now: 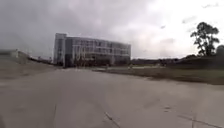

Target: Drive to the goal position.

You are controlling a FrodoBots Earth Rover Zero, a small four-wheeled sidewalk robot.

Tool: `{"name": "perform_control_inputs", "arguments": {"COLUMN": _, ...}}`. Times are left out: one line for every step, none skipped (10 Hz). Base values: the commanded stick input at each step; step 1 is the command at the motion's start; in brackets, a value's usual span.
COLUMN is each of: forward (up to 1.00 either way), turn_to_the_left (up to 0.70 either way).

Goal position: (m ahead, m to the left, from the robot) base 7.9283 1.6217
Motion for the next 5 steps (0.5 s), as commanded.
{"name": "perform_control_inputs", "arguments": {"forward": 0.70, "turn_to_the_left": 0.00}}
{"name": "perform_control_inputs", "arguments": {"forward": 0.70, "turn_to_the_left": 0.00}}
{"name": "perform_control_inputs", "arguments": {"forward": 0.70, "turn_to_the_left": 0.00}}
{"name": "perform_control_inputs", "arguments": {"forward": 0.70, "turn_to_the_left": 0.00}}
{"name": "perform_control_inputs", "arguments": {"forward": 0.70, "turn_to_the_left": 0.00}}
